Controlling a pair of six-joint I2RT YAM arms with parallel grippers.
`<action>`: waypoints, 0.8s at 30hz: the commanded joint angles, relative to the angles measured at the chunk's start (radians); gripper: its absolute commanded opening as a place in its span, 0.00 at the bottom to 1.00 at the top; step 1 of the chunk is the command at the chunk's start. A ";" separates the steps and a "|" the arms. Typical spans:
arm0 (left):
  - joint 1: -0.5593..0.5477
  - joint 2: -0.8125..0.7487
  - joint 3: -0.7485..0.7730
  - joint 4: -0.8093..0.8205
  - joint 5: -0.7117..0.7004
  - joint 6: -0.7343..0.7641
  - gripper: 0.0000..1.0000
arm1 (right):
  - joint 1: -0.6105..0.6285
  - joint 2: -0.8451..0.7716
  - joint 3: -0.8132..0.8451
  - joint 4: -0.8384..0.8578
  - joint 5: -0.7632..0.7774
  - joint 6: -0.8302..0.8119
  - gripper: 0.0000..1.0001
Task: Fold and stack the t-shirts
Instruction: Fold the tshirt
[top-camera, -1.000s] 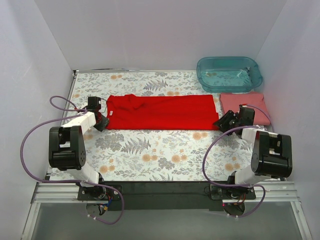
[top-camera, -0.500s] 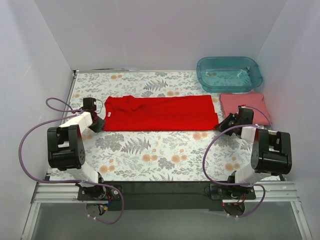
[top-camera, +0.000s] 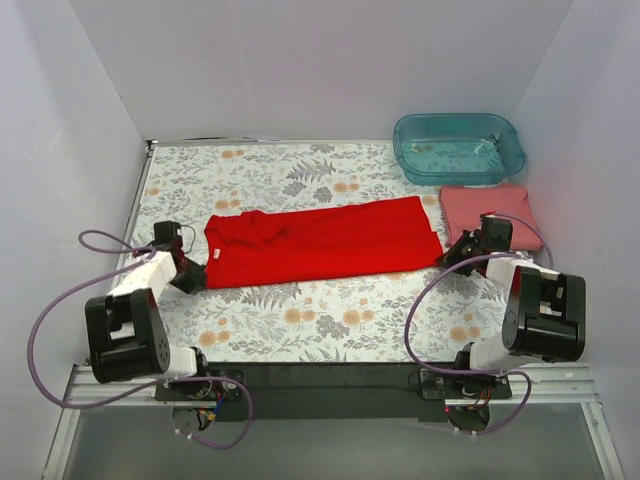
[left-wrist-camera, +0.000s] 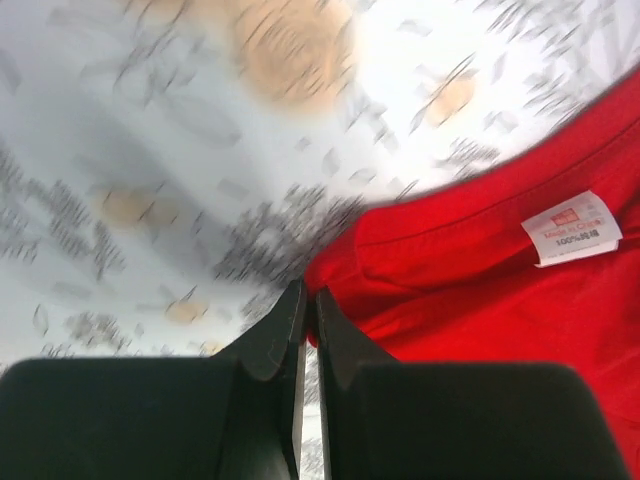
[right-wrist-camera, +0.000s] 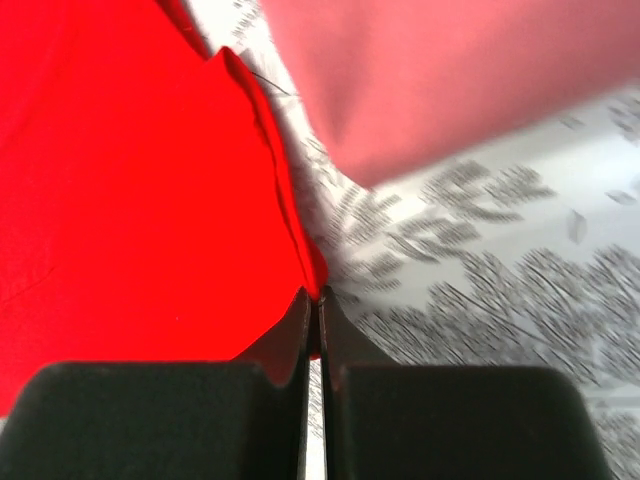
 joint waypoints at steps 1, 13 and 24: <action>0.016 -0.145 -0.090 -0.112 0.027 -0.068 0.00 | -0.050 -0.051 -0.041 -0.162 0.110 -0.071 0.01; 0.016 -0.360 -0.063 -0.175 -0.042 -0.098 0.36 | -0.090 -0.166 -0.033 -0.193 0.070 -0.088 0.35; -0.008 -0.427 -0.018 -0.215 0.073 -0.046 0.50 | 0.064 -0.287 -0.024 -0.162 0.030 -0.071 0.37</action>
